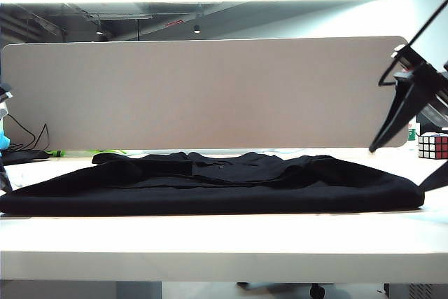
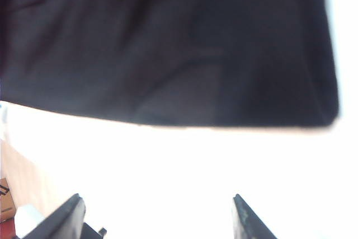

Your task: Fold the bottom side of the T-shirt horizontally towards the center, about one-third of the way, then fold the sleeve back towards the center, creating a straight line along the edge of the T-shirt, and finally fold the bottom of the T-shirt up towards the top, creating a neat rectangle.

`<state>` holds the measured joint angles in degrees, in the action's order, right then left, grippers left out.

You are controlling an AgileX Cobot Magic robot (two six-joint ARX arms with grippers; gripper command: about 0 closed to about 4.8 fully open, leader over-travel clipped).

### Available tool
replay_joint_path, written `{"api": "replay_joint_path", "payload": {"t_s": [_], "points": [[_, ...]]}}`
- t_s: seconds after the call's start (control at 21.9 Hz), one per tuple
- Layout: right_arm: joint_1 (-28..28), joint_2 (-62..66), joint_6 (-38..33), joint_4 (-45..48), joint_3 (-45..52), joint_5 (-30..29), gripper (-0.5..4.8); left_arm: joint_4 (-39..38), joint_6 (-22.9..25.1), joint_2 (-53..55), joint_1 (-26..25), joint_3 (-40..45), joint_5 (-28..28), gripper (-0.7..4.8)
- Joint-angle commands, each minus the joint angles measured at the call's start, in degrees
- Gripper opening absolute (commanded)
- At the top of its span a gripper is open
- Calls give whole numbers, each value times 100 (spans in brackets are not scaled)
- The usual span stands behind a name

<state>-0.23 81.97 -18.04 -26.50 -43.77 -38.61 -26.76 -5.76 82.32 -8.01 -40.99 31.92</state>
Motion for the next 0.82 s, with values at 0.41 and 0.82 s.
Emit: {"api": "replay_joint_path", "payload": {"t_s": [0.41, 0.82], "points": [[-796, -66, -216, 831, 323, 17, 355, 739, -334, 96, -22, 72, 20, 180], [-850, 192, -323, 1054, 323, 96, 355, 632, -306, 461, -48, 76, 39, 180]]}}
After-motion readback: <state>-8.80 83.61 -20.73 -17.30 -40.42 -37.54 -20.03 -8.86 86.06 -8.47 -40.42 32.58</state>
